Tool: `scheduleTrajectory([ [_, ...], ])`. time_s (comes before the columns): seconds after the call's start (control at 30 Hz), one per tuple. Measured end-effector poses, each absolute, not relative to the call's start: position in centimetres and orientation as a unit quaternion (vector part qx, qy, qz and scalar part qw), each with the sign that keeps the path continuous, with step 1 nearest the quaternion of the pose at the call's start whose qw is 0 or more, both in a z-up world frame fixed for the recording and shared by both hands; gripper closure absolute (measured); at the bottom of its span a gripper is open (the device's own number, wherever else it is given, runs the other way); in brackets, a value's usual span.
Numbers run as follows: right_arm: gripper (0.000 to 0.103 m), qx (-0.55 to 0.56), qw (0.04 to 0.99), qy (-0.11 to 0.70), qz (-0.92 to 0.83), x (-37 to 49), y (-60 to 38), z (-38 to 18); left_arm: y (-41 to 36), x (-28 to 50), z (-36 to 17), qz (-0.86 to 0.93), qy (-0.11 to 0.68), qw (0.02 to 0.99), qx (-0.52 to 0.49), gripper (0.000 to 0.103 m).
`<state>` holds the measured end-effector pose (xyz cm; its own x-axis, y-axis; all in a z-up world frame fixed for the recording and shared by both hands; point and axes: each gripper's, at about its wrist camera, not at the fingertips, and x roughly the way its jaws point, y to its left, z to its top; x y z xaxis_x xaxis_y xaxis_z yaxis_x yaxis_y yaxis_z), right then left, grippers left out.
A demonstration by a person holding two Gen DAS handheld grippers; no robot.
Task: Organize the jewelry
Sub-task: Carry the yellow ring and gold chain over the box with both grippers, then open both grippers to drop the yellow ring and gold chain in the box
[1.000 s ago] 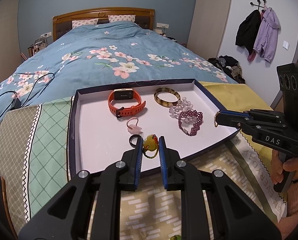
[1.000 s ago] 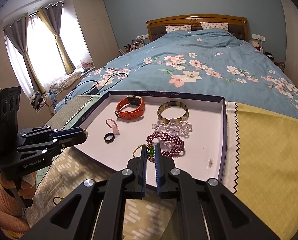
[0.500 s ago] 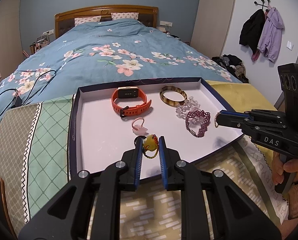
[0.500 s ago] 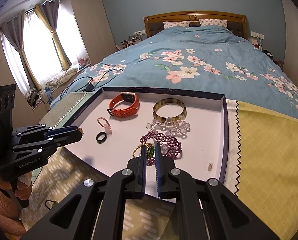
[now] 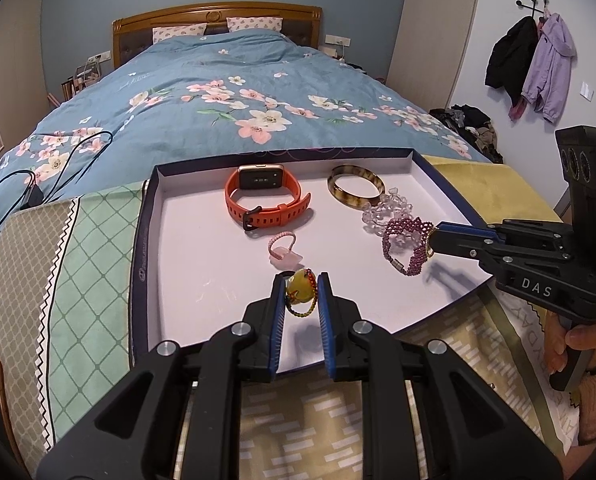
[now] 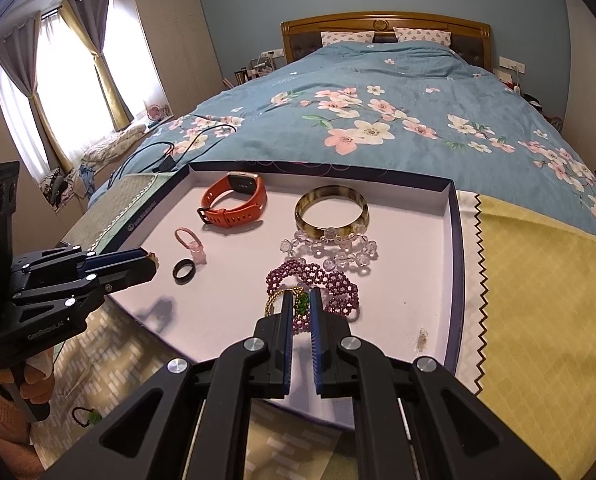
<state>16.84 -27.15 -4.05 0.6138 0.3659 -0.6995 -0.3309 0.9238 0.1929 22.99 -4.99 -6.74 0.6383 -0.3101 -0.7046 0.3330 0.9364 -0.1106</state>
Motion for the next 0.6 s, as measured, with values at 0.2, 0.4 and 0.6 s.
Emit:
scheduleTrajectory([
  [0.2, 0.096, 0.017, 0.896, 0.402, 0.187, 17.5, -26.8, -4.5, -5.1, 23.3, -7.1, -0.175, 0.392, 0.903, 0.014, 0.087],
  [0.4, 0.096, 0.016, 0.896, 0.406, 0.178, 17.8, -26.8, -4.8, -5.2, 23.7, -7.5, -0.173, 0.398, 0.901, 0.013, 0.087],
  [0.6, 0.094, 0.017, 0.898, 0.403, 0.174, 17.6, -26.9, -4.7, -5.3, 24.0, -7.8, -0.175, 0.403, 0.898, 0.011, 0.086],
])
